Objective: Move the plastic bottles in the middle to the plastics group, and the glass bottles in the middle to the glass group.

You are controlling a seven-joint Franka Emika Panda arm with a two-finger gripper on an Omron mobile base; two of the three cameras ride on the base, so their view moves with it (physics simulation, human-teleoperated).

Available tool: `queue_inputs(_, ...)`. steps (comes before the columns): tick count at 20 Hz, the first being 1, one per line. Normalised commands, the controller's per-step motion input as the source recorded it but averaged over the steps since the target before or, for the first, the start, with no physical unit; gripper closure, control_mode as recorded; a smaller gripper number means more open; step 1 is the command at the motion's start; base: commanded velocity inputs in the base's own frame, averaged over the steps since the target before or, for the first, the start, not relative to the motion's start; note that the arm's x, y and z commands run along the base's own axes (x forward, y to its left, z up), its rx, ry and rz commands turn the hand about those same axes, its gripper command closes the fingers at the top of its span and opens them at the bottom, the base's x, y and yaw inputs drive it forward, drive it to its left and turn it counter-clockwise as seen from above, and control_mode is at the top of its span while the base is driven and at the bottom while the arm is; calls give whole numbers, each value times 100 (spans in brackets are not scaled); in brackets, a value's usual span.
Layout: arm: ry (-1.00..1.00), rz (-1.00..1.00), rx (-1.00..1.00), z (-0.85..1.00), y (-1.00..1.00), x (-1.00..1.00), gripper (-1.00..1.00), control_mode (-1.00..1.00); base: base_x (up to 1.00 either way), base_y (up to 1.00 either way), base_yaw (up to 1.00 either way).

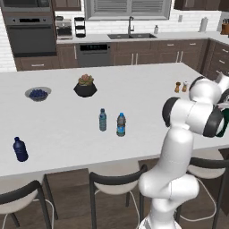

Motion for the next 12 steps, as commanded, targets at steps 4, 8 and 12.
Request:
queue_inputs(4, 7, -4, 0, 16, 48, -32, -100, -100, 0, 0, 0)
queue_inputs(8, 2, -1, 0, 16, 78, -32, -100, -100, 0, 0, 0)
queue_inputs(12, 0, 0, 0, 16, 91, -32, -100, -100, 0, 0, 0)
